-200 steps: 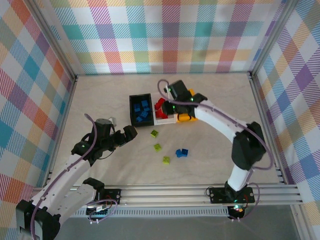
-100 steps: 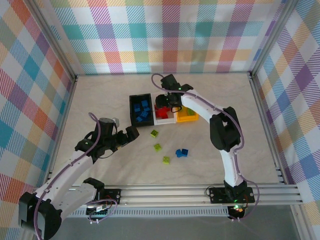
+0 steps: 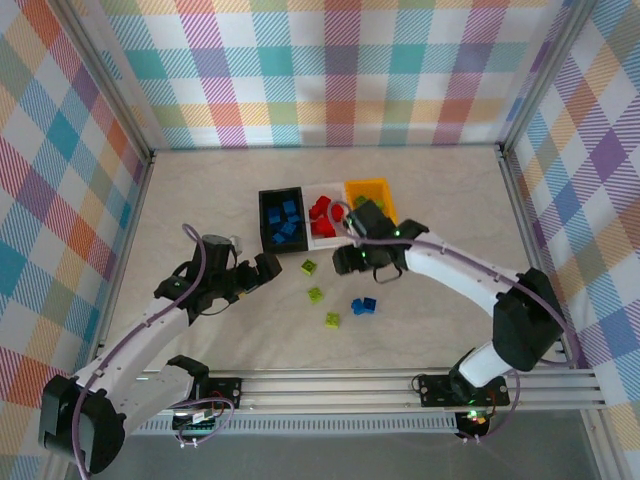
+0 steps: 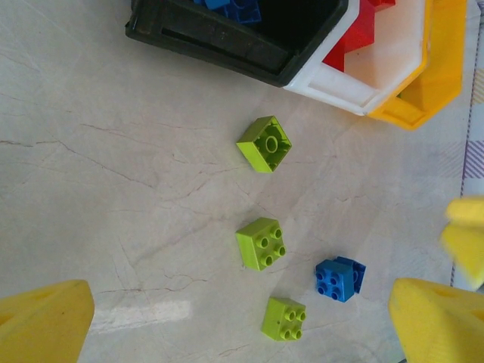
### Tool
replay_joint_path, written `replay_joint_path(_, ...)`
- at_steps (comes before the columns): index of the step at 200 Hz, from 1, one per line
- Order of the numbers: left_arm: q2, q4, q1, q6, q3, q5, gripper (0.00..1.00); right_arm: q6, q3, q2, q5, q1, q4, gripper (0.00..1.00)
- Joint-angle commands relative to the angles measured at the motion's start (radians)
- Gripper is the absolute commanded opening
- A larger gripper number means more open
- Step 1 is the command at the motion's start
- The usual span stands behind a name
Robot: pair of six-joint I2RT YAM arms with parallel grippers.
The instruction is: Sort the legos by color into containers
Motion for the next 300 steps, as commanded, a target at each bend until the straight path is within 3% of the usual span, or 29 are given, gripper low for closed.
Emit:
replay_joint_path(1, 0.015, 0.041, 0.010, 0.015, -0.026, 0.031, 1.00, 0.017, -0.089, -0.037, -0.007, 0.048, -0.071, 0.60)
replay_joint_path(45, 0.040, 0.066, 0.010, 0.003, -0.042, 0.043, 1.00, 0.012, -0.140, -0.006, 0.052, 0.140, -0.061, 0.53)
replay_joint_path(93, 0.034, 0.051, 0.010, 0.009, -0.039, 0.036, 1.00, -0.004, -0.112, 0.067, 0.104, 0.160, -0.054, 0.44)
replay_joint_path(227, 0.046, 0.055, 0.010, 0.009, -0.038, 0.043, 1.00, 0.007, -0.092, 0.175, 0.160, 0.206, -0.036, 0.41)
replay_joint_path(300, 0.039, 0.040, 0.011, 0.019, -0.031, 0.040, 1.00, -0.030, -0.045, 0.082, 0.168, 0.205, -0.013, 0.24)
